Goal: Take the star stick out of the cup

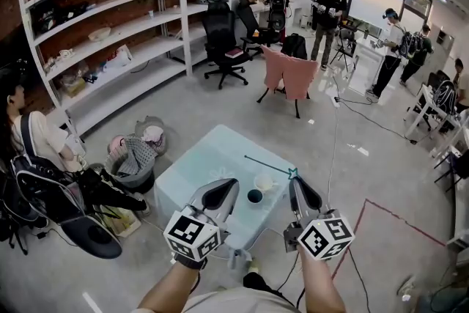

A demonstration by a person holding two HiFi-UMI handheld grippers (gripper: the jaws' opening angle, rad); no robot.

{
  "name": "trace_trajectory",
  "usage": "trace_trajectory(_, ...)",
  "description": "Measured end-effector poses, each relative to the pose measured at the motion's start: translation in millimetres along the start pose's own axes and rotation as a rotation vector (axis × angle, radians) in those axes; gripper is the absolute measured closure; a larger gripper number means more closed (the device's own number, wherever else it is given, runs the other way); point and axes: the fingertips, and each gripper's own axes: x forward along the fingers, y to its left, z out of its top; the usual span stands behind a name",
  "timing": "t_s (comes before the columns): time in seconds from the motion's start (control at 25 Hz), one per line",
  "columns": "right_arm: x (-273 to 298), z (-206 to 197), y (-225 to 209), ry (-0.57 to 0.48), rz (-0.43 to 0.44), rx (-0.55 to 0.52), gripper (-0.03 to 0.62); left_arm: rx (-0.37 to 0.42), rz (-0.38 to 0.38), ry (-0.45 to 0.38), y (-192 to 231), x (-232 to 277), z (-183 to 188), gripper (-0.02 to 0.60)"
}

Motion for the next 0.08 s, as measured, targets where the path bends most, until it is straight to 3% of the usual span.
trace_trajectory(0.08,-0.7,0.1,-0.8,0.000,0.000,0.000,0.568,0.001,0.000,0.000,-1.2,0.6,0.0,0.575)
